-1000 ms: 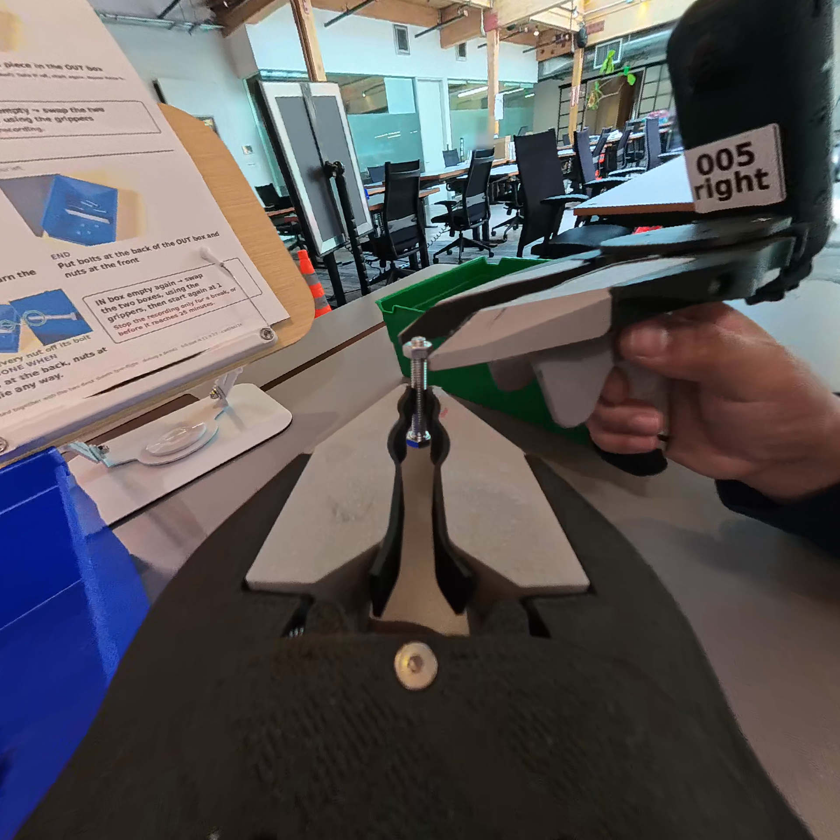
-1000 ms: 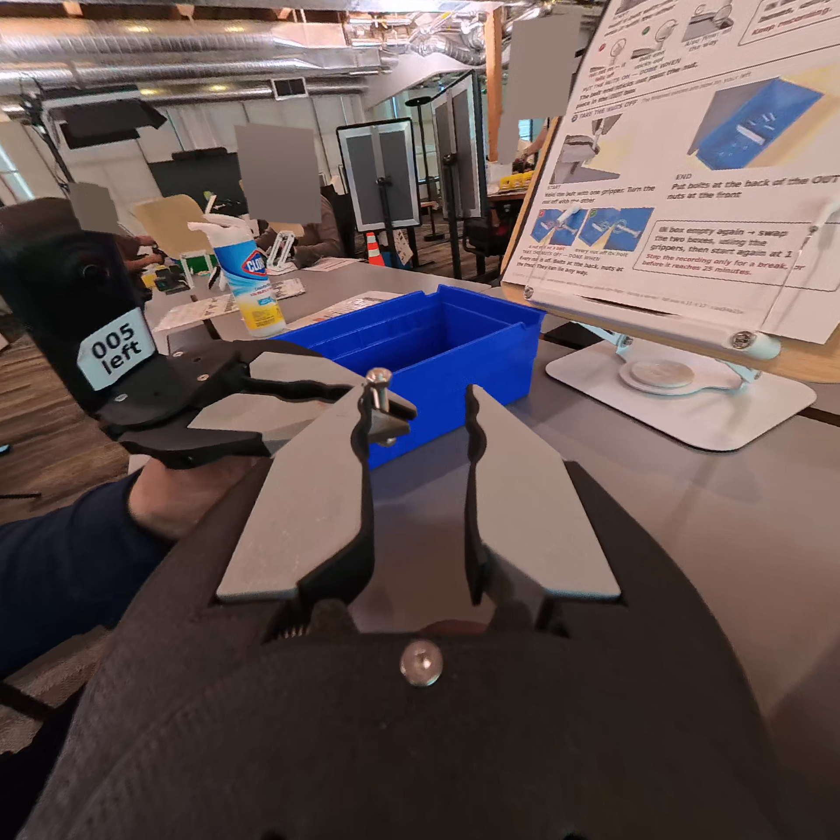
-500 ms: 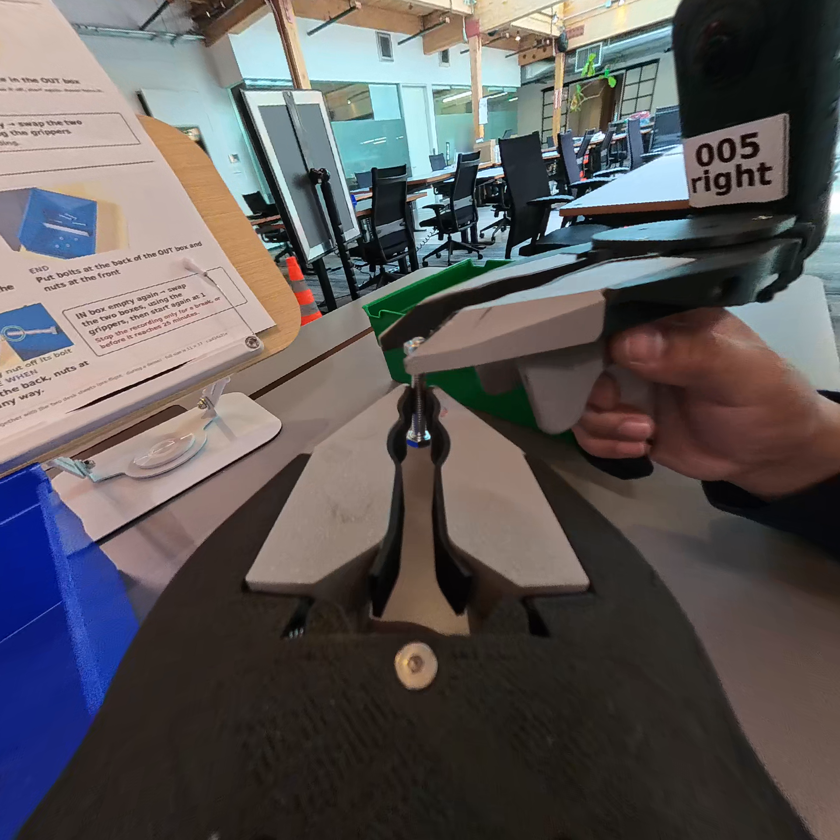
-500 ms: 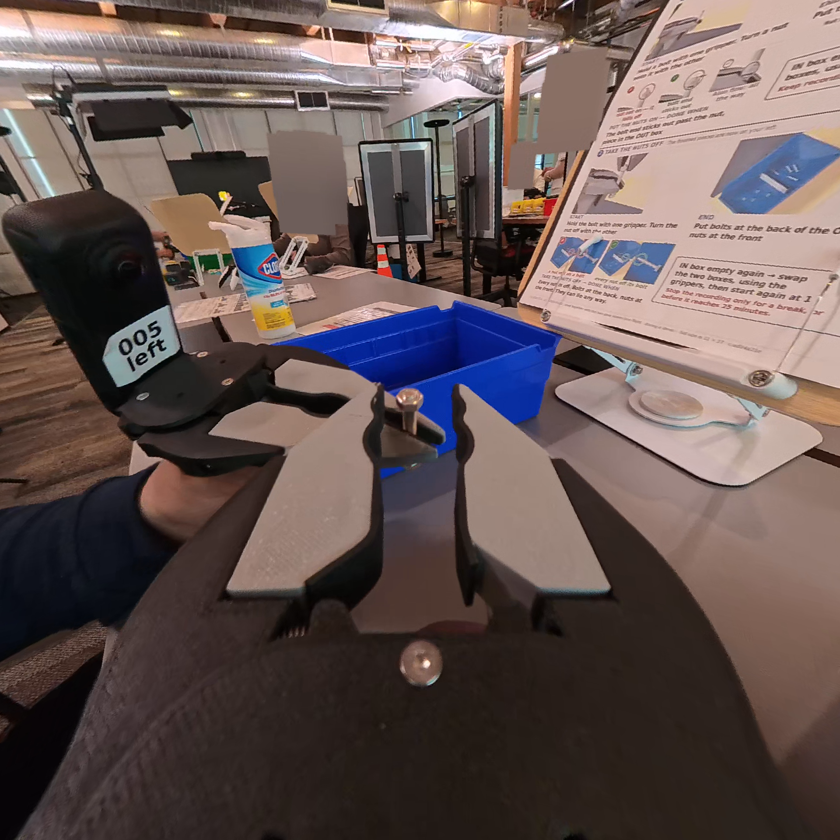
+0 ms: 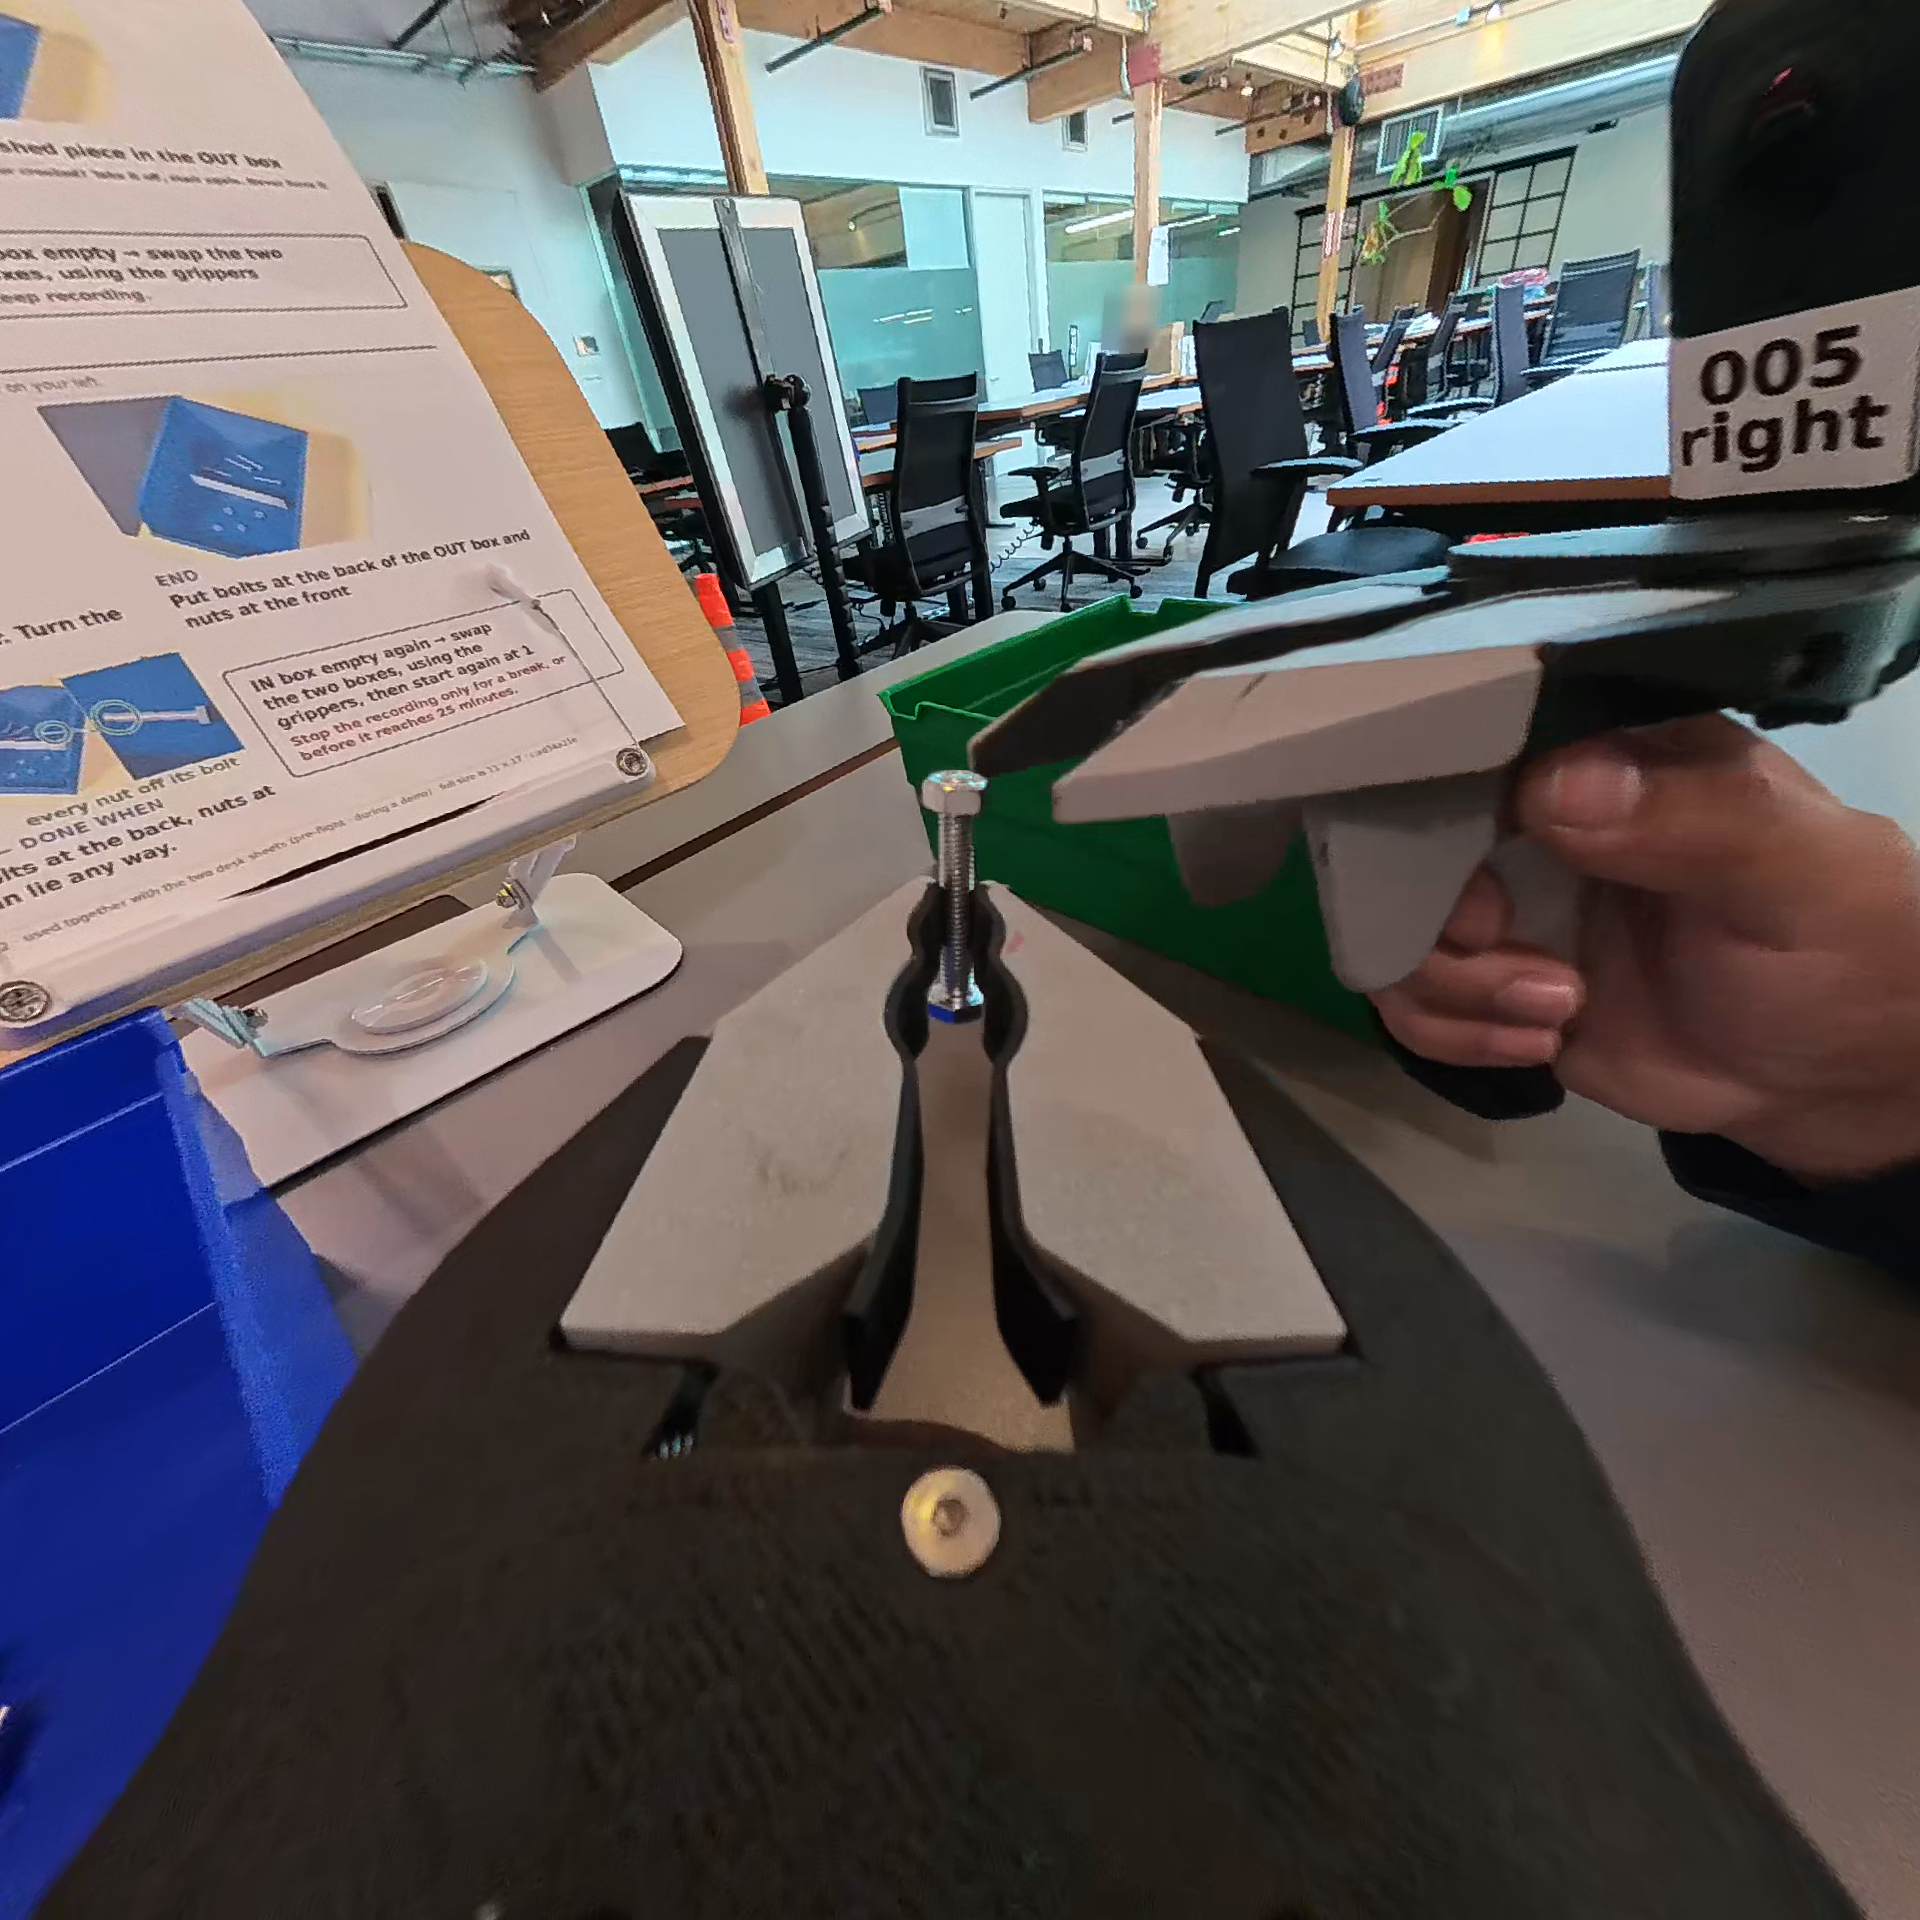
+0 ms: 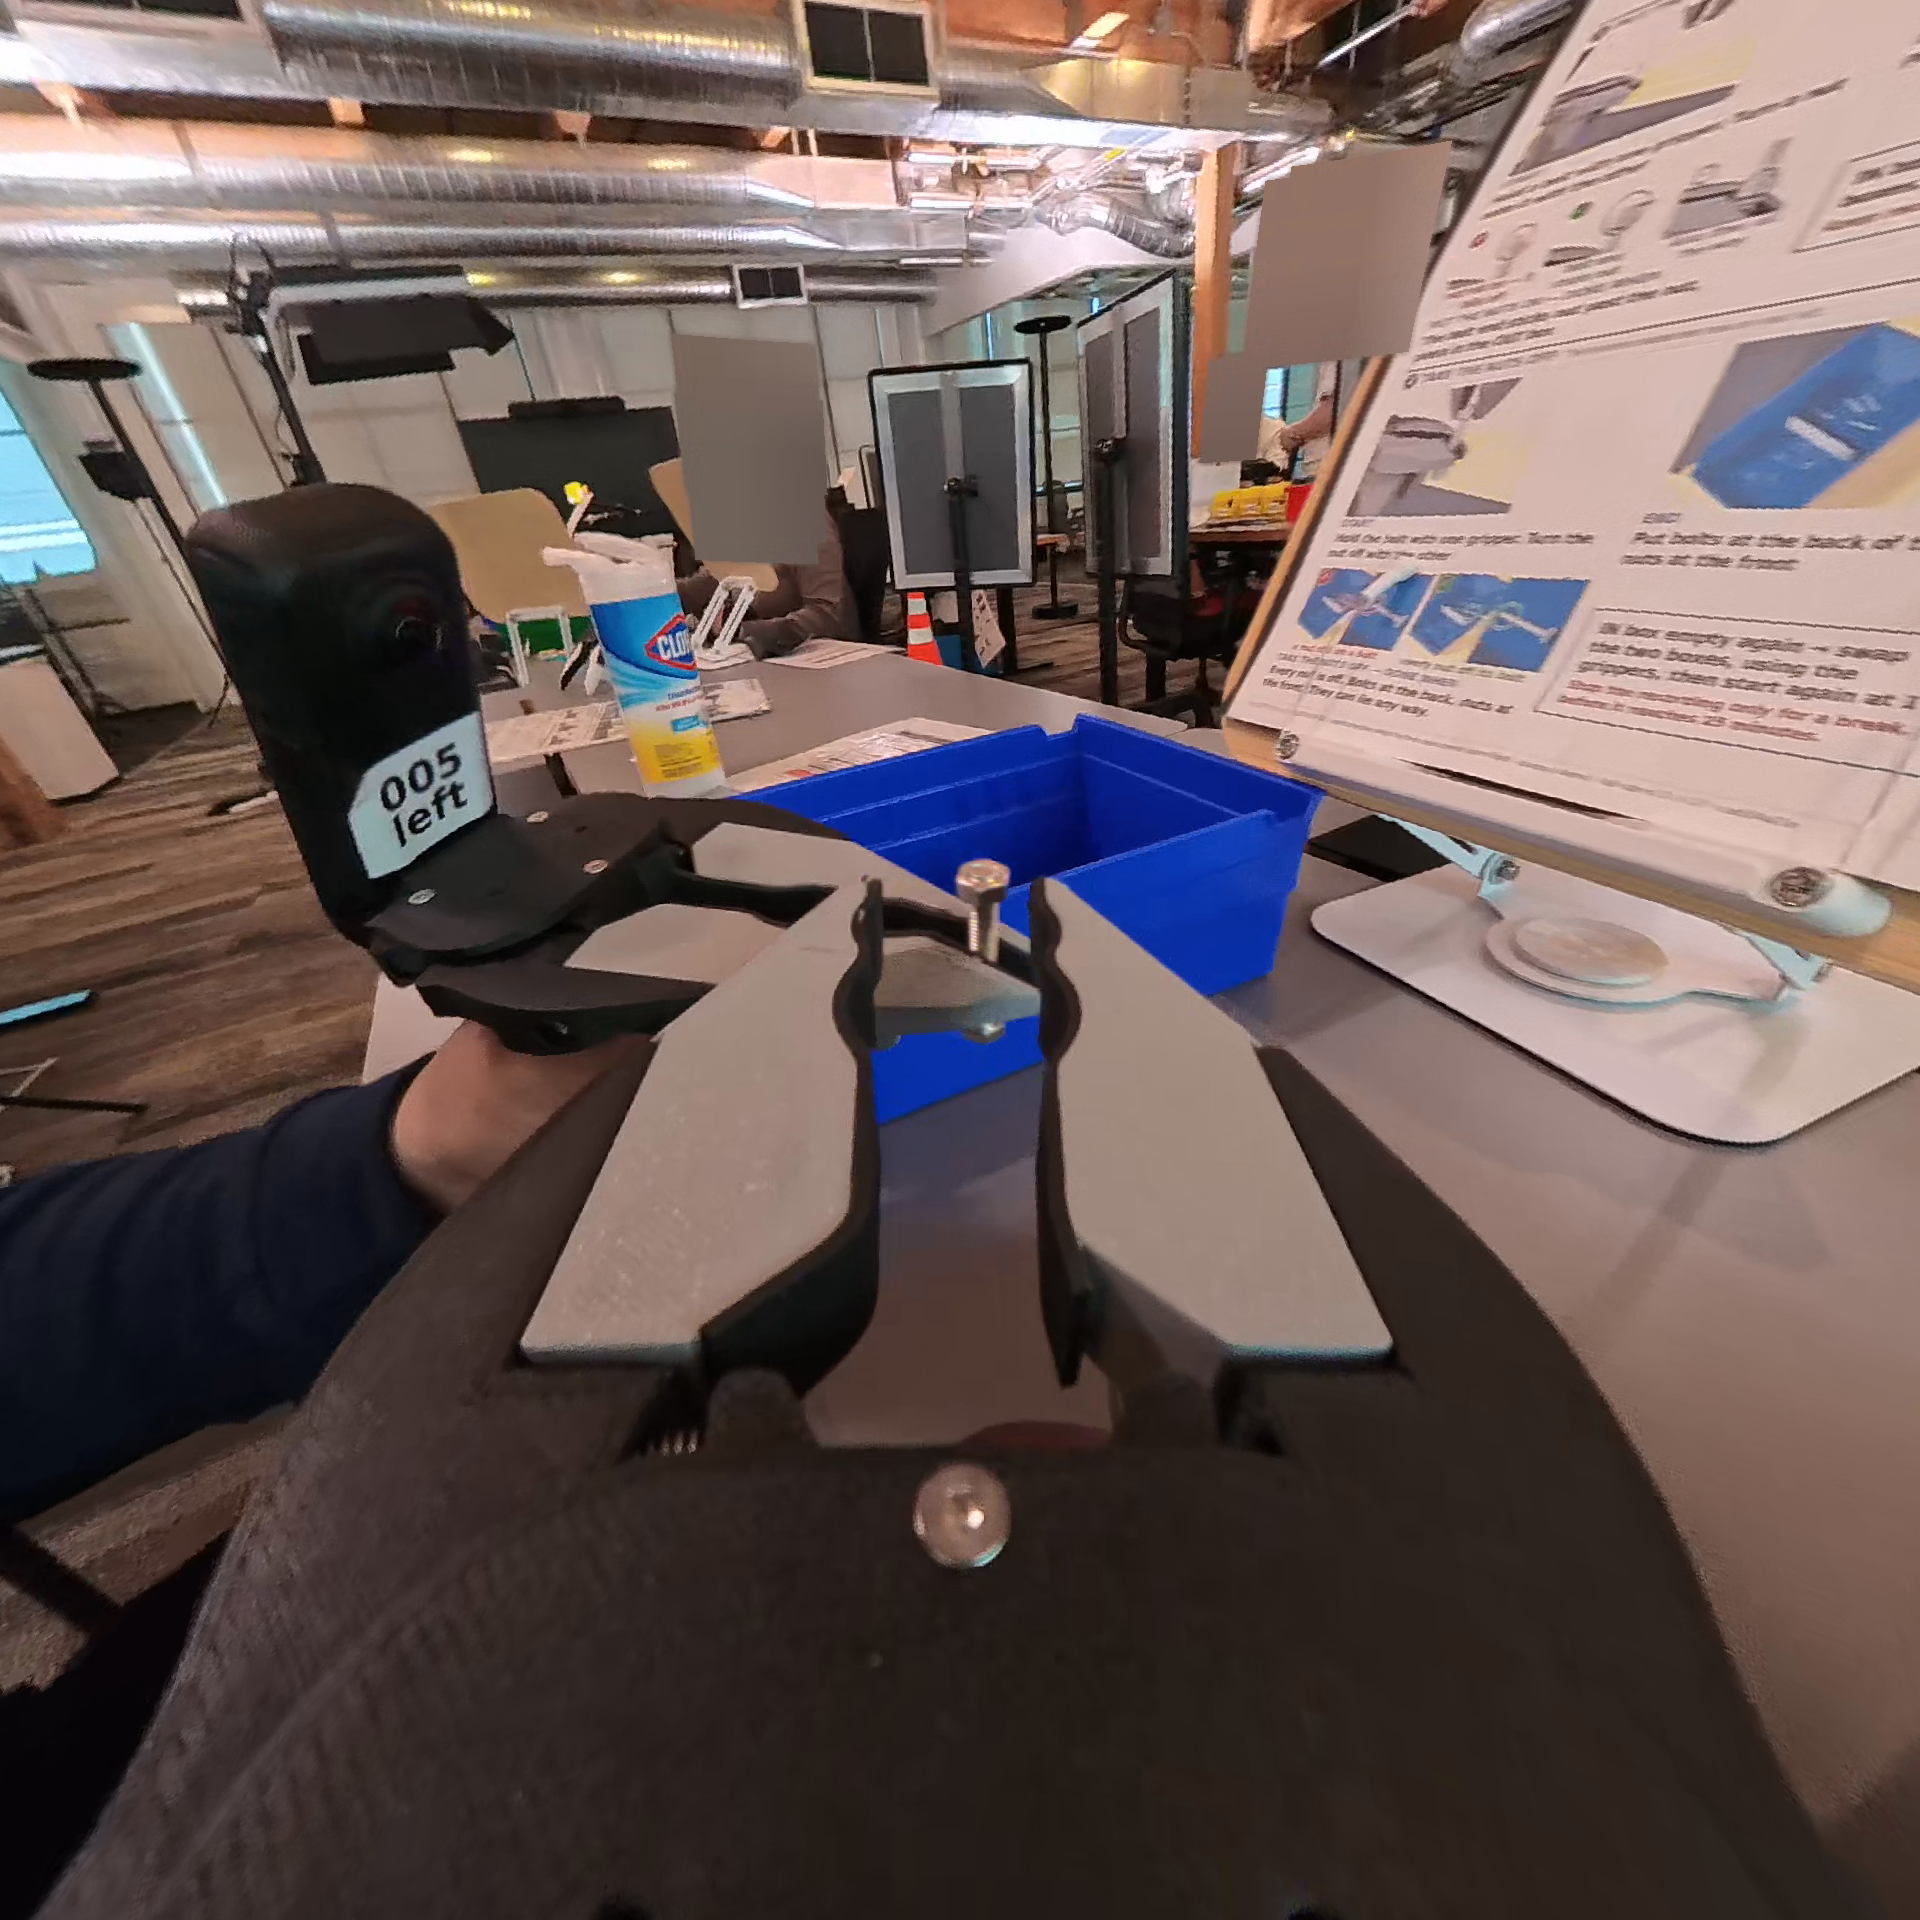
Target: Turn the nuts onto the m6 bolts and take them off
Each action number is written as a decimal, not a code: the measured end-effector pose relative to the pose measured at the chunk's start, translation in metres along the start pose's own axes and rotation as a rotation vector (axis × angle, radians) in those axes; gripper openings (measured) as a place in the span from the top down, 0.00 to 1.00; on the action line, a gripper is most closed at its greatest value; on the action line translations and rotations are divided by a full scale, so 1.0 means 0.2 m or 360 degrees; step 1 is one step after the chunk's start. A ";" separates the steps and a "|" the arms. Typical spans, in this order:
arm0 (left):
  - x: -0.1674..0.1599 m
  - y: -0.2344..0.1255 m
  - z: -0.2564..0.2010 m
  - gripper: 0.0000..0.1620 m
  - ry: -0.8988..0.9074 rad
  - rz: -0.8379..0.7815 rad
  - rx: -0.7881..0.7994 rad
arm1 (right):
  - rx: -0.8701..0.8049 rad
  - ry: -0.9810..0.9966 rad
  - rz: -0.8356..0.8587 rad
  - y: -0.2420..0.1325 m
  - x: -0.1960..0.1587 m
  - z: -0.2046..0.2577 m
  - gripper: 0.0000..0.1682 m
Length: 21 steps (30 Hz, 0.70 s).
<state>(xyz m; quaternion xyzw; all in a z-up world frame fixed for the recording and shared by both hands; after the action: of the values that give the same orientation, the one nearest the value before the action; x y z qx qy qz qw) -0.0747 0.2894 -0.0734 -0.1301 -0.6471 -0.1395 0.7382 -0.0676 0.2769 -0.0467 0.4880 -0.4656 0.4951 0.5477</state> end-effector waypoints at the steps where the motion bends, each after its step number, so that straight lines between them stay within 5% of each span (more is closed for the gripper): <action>1: 0.00 0.00 0.00 0.99 0.0000 0.0001 -0.0007 | 0.0005 -0.0013 0.0022 0.01 -0.01 0.01 0.86; 7: 0.00 -0.01 -0.10 0.99 0.0028 -0.0015 -0.0119 | 0.0079 -0.0007 0.0021 0.05 -0.01 0.04 0.80; 21: -0.01 0.00 -0.06 0.99 0.0048 0.0006 -0.0054 | -0.0137 -0.0034 0.0061 -0.02 -0.02 -0.06 0.86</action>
<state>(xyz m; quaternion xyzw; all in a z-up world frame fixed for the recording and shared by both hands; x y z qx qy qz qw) -0.0638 0.2854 -0.0770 -0.1417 -0.6332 -0.1511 0.7457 -0.0642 0.2884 -0.0525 0.4602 -0.5016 0.4798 0.5536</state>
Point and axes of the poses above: each gripper's, where its closed fingertips meet, y out along the fingers, x out of its top, z = x × y across the jaws, the point moved 1 cm from there along -y, back along the fingers, and after that the axes turned 14 degrees about x, right-handed, at the moved point
